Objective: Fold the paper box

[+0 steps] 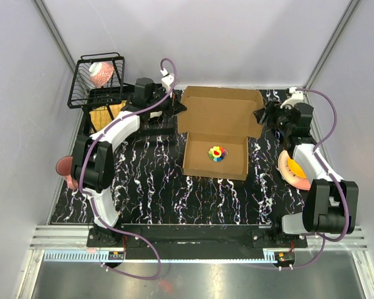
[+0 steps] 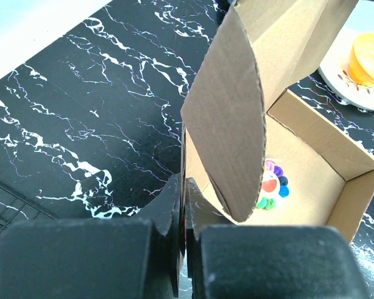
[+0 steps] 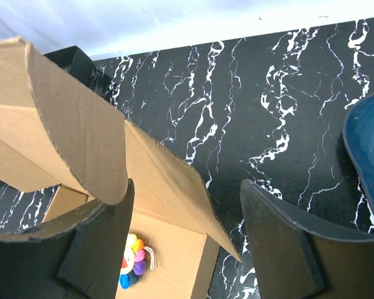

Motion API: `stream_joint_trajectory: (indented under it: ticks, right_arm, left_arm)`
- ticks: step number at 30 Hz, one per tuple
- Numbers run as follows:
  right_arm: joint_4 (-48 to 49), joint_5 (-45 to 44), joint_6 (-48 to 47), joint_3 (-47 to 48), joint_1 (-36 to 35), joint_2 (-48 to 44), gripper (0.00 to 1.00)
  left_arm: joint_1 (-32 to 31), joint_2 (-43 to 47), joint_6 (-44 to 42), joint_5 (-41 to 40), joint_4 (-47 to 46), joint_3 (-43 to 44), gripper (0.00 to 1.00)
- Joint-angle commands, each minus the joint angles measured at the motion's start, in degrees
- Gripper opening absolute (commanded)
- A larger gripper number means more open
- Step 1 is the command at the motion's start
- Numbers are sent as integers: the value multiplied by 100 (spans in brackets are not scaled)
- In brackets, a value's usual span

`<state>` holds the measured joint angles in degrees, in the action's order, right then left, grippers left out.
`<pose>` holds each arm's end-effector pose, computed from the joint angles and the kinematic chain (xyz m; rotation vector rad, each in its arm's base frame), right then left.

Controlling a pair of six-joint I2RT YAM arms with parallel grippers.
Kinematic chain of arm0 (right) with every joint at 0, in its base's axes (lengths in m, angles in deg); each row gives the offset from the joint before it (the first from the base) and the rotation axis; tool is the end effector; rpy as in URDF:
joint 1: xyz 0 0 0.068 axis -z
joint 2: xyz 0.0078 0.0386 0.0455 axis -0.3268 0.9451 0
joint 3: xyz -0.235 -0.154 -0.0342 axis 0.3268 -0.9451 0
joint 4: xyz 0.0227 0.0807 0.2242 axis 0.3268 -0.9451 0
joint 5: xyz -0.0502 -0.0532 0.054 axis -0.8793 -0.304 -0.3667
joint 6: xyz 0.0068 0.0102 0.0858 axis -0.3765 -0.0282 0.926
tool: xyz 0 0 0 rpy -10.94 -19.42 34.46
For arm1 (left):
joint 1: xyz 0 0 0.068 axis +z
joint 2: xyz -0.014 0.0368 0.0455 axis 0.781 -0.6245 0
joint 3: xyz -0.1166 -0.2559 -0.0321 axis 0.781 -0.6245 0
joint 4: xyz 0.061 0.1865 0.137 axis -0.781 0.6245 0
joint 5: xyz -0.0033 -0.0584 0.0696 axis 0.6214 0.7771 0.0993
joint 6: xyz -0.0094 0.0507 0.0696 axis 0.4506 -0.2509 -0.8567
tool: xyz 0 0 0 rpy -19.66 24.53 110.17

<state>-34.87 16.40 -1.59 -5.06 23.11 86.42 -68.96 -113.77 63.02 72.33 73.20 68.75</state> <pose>0.3331 0.0054 0.2925 0.0007 1.8346 0.4593 0.4121 -0.1841 0.2927 0.7961 1.7937 -0.8944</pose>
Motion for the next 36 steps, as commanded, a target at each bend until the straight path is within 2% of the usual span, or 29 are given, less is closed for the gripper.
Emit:
stream_joint_trajectory:
  ticks: [1,9,14,25,30,36]
  right_arm:
    - [388,127,100,375,19,107,72]
    - [283,109,162,507,-34,177,50]
    - [134,30,4,472,-210,160,43]
    - [-182,-461,-163,331,-525,-25,37]
    - [-288,-760,-58,261,-579,-130,24]
    - [-288,-1156,144,-46,-789,-499,17]
  left_arm:
    - [-6,89,-132,-36,-149,1,0]
    - [-6,116,-88,-71,-122,1,0]
    - [-15,116,-9,-98,-131,45,0]
    - [-94,116,132,-229,-122,-25,0]
    - [-129,361,150,-396,-122,-209,0]
    - [-269,766,150,-739,-131,-560,0]
